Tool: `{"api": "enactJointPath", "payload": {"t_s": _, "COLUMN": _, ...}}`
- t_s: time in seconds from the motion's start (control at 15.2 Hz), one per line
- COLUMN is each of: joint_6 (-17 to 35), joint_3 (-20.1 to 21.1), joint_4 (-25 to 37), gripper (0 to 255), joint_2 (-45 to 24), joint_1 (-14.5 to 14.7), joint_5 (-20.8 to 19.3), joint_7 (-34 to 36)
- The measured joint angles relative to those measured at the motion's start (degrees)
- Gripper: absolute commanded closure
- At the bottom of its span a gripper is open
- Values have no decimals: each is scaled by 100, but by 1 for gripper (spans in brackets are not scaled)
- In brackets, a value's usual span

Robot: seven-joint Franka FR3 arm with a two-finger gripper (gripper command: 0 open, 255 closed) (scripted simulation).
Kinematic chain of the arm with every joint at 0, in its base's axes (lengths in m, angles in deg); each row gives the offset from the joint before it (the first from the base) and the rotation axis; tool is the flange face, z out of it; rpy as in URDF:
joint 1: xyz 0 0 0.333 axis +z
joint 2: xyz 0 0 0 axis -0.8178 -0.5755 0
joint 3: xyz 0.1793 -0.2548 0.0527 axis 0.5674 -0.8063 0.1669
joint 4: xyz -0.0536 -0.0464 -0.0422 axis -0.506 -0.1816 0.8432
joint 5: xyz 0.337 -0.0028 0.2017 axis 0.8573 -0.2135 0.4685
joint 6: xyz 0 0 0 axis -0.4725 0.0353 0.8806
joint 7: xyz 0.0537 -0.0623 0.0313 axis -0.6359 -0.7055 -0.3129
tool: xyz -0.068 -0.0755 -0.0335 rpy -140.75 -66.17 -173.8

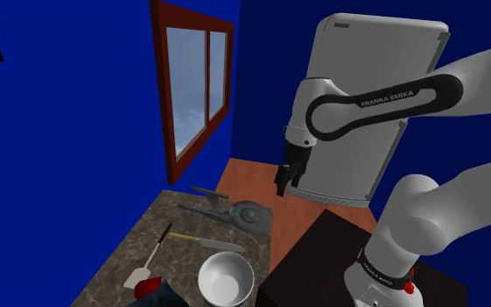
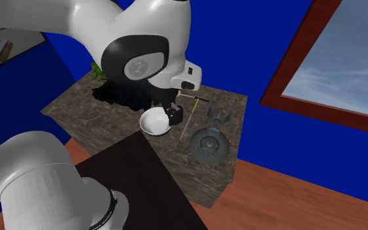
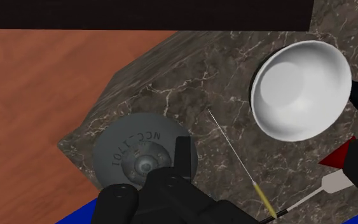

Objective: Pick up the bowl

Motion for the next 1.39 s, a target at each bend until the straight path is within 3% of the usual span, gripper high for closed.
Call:
{"api": "enactJointPath", "payload": {"t_s": 0.53, "joint_6": 2109, "joint_3": 168, "joint_4": -575, "gripper": 0, "joint_2": -1412, "joint_1": 522, "joint_5": 813, "joint_7": -223}}
{"api": "enactJointPath", "payload": {"t_s": 0.79, "joint_6": 3367, "joint_3": 190, "joint_4": -499, "gripper": 0, "joint_2": -2674, "joint_1": 1023, "joint_5": 1604, "joint_7": -602}}
{"api": "enactJointPath", "payload": {"t_s": 0.99, "joint_6": 4044, "joint_3": 134, "joint_4": -307, "gripper": 0, "joint_2": -3524, "joint_1": 1381, "joint_5": 2457, "joint_7": -1225}}
{"api": "enactJointPath", "payload": {"t_s": 1.12, "joint_6": 4466, "joint_3": 224, "joint_4": -88, "gripper": 0, "joint_2": -4159, "joint_1": 1605, "joint_5": 3318, "joint_7": -1826}}
{"api": "enactJointPath", "payload": {"t_s": 1.39, "joint_6": 5017, "joint_3": 669, "joint_4": 579, "gripper": 0, "joint_2": -5352, "joint_1": 1572, "joint_5": 4996, "joint_7": -3184}}
